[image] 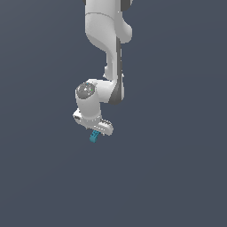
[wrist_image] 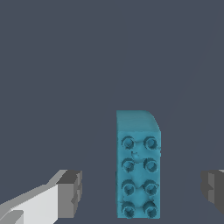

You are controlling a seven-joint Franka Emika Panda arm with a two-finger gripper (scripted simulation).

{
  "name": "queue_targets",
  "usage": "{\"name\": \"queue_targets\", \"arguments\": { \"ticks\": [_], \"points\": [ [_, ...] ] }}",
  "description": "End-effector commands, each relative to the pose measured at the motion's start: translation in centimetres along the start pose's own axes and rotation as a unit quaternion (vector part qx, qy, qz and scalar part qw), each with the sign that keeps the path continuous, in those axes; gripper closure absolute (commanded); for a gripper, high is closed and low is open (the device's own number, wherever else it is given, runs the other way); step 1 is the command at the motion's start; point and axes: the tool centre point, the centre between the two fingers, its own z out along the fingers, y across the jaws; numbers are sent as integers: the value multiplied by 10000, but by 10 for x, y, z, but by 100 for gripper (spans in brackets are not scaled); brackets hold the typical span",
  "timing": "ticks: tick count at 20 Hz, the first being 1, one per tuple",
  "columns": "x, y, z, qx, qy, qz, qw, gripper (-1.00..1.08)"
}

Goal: Pick up the object and move it to a goal position.

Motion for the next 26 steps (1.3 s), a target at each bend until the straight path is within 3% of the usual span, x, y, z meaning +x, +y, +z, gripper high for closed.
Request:
{"name": "queue_targets", "arguments": {
  "ticks": [1, 9, 10, 26],
  "points": [
    [-1, 0, 13, -1, -4, 8, 10000, -92],
    [0, 0, 32, 0, -3, 17, 10000, -92],
    [0, 0, 32, 0, -3, 17, 10000, 108],
    [5, -4, 31, 0, -3, 17, 10000, 108]
  ]
}}
